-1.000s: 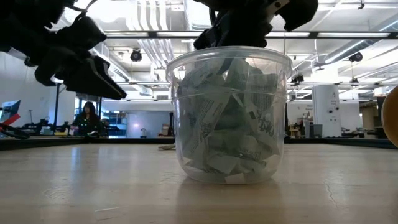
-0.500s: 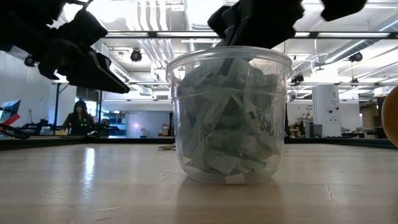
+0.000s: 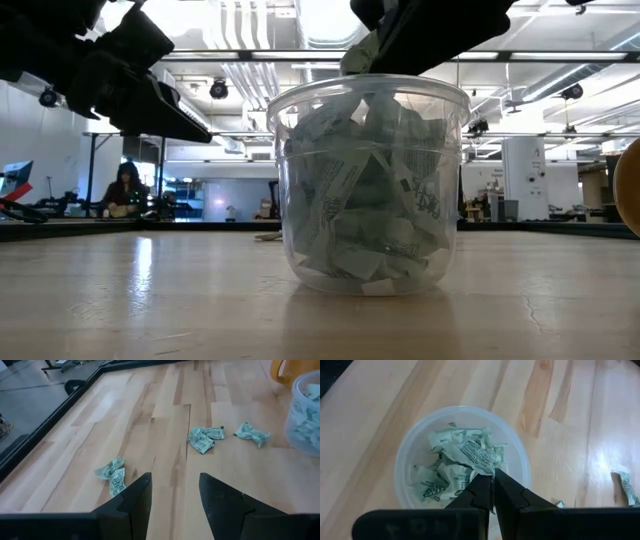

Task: Pick and place Stevia / Truvia into bins
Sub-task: Put the stevia packet into the transparent bin

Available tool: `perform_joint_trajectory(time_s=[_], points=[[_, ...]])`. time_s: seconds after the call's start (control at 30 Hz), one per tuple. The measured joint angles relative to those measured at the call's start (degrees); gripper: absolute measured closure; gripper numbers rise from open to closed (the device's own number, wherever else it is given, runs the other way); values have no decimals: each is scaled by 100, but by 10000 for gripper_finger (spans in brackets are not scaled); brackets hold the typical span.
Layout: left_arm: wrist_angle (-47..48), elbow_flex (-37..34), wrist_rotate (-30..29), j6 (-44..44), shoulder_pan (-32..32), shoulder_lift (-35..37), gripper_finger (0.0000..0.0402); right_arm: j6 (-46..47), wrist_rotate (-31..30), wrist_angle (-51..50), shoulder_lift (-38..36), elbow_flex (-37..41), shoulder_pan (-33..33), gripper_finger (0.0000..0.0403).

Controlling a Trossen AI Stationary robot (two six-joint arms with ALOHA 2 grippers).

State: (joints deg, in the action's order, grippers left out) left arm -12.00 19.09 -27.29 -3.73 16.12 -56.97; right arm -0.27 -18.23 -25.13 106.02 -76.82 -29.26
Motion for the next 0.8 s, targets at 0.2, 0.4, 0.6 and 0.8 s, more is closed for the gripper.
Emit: perform_joint_trajectory(time_s=[0.2, 0.4, 0.6, 0.8], points=[[1, 0, 0, -41, 0, 0, 253, -13, 47, 38, 80, 24, -19, 394], [4, 0, 1, -41, 0, -2, 253, -17, 307, 144, 109, 122, -39, 392], [2, 0, 0, -44, 1, -2, 253, -18, 310, 196, 111, 125, -52, 352], [4, 0, 3, -46, 0, -2, 253, -1, 315, -29, 96, 37, -55, 293]])
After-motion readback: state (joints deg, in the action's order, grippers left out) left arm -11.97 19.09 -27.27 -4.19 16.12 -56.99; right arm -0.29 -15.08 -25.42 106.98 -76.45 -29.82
